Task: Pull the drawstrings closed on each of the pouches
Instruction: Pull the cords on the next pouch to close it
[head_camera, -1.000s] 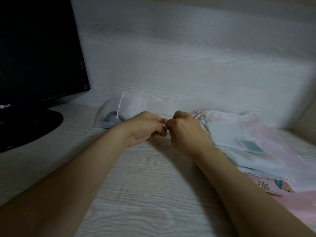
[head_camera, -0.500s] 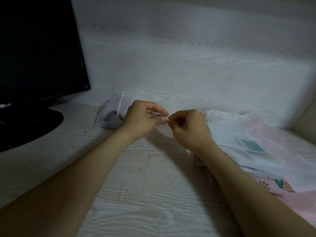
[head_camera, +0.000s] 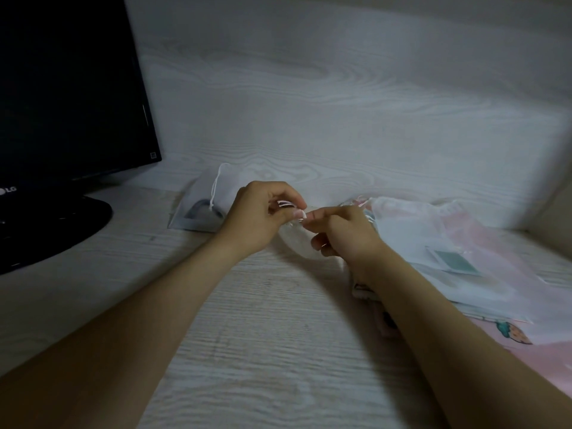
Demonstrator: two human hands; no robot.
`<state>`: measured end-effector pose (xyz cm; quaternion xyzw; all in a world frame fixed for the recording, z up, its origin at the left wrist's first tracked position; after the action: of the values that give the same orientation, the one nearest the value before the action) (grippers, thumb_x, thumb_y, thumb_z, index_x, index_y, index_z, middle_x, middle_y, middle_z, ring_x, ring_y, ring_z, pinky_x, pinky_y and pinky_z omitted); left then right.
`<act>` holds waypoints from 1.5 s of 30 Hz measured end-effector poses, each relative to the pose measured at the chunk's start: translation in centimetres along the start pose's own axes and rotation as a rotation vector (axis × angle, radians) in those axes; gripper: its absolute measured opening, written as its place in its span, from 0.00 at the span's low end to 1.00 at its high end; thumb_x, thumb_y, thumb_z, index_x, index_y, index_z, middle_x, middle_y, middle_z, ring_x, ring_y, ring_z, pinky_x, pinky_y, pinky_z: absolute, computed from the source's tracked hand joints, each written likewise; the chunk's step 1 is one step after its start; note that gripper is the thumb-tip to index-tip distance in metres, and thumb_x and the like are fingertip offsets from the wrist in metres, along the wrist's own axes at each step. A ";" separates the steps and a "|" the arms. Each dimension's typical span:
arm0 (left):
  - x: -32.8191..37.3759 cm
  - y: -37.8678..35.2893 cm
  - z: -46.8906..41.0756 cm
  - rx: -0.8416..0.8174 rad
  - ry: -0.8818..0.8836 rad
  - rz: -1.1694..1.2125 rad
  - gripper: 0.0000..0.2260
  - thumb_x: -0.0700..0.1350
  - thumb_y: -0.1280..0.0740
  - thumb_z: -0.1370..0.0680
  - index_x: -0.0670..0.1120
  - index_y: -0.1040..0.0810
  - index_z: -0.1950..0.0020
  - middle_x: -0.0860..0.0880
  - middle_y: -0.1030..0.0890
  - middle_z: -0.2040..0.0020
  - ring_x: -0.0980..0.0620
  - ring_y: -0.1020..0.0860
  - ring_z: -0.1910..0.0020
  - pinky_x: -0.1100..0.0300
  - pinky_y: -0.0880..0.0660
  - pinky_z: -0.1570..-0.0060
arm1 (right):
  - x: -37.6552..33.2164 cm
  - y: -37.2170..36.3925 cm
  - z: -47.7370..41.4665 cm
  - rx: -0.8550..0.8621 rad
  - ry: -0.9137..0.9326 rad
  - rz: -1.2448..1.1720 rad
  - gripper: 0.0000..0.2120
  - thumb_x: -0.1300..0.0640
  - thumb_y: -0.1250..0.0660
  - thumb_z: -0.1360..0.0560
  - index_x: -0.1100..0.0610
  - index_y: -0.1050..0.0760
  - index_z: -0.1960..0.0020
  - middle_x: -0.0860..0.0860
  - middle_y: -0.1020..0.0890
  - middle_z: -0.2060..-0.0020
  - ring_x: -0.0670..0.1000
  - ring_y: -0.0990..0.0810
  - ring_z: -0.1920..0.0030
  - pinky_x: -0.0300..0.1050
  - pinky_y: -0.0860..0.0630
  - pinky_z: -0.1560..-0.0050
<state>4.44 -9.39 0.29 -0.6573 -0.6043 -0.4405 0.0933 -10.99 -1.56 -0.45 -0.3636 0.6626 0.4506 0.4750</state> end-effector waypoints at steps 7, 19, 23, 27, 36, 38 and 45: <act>-0.3 0.2 0.2 -0.004 0.117 0.203 0.06 0.34 0.25 0.22 0.42 0.16 0.47 0.47 0.12 0.51 0.51 0.12 0.50 0.59 0.17 0.46 | 0.3 -0.6 -0.2 -0.132 -0.129 -0.247 0.09 0.65 0.34 0.24 0.58 0.15 0.55 0.53 0.22 0.62 0.49 0.28 0.67 0.44 0.34 0.66; -0.2 0.0 0.5 0.000 0.159 0.127 0.03 0.38 0.21 0.26 0.43 0.14 0.56 0.48 0.11 0.55 0.49 0.12 0.51 0.46 0.17 0.40 | 1.2 -0.3 -1.1 -0.109 -0.161 -0.287 0.08 0.65 0.34 0.24 0.61 0.15 0.52 0.52 0.24 0.65 0.48 0.28 0.69 0.41 0.33 0.71; -0.3 -0.2 0.8 0.007 0.144 0.112 0.06 0.38 0.19 0.27 0.45 0.12 0.54 0.52 0.12 0.49 0.54 0.12 0.52 0.52 0.17 0.41 | 1.2 -0.1 -1.0 -0.064 -0.137 -0.253 0.07 0.64 0.33 0.23 0.60 0.15 0.53 0.52 0.22 0.64 0.48 0.26 0.68 0.42 0.31 0.68; -0.1 -0.2 0.6 0.031 0.095 0.064 0.06 0.38 0.19 0.27 0.49 0.11 0.55 0.54 0.12 0.50 0.57 0.13 0.50 0.56 0.17 0.41 | 1.0 0.3 -0.9 -0.022 -0.107 -0.232 0.09 0.63 0.33 0.23 0.59 0.14 0.54 0.50 0.21 0.66 0.48 0.25 0.67 0.43 0.30 0.68; -0.4 0.5 -0.4 0.166 0.468 0.266 0.14 0.48 0.38 0.20 0.38 0.19 0.52 0.47 0.14 0.59 0.45 0.17 0.54 0.53 0.24 0.49 | 0.8 0.2 -0.6 0.075 -0.057 -0.138 0.06 0.62 0.30 0.21 0.61 0.14 0.53 0.51 0.18 0.65 0.49 0.22 0.67 0.44 0.27 0.66; -1.1 1.0 -0.5 0.271 0.535 0.368 0.15 0.47 0.38 0.18 0.38 0.19 0.55 0.45 0.14 0.64 0.42 0.14 0.58 0.52 0.20 0.52 | 0.7 0.3 -0.6 0.099 -0.025 -0.118 0.07 0.62 0.30 0.21 0.60 0.15 0.55 0.52 0.18 0.65 0.49 0.23 0.67 0.43 0.27 0.67; -2.7 1.6 0.8 0.243 0.745 0.079 0.17 0.49 0.42 0.20 0.40 0.20 0.54 0.44 0.18 0.73 0.46 0.23 0.76 0.58 0.26 0.70 | 0.4 -0.2 -0.3 0.096 0.053 0.026 0.06 0.63 0.29 0.21 0.61 0.15 0.55 0.53 0.20 0.70 0.46 0.24 0.71 0.39 0.27 0.71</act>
<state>6.52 -11.17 -1.35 -0.4592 -0.5510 -0.5704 0.4002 -11.04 -1.97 -0.87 -0.3434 0.7007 0.4146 0.4682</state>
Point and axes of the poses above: each hand's wrist, its own z-axis away from the middle knuckle, its own y-axis out of the back of the hand, x = y × z, the point moved 4 cm from there along -z, towards the middle knuckle
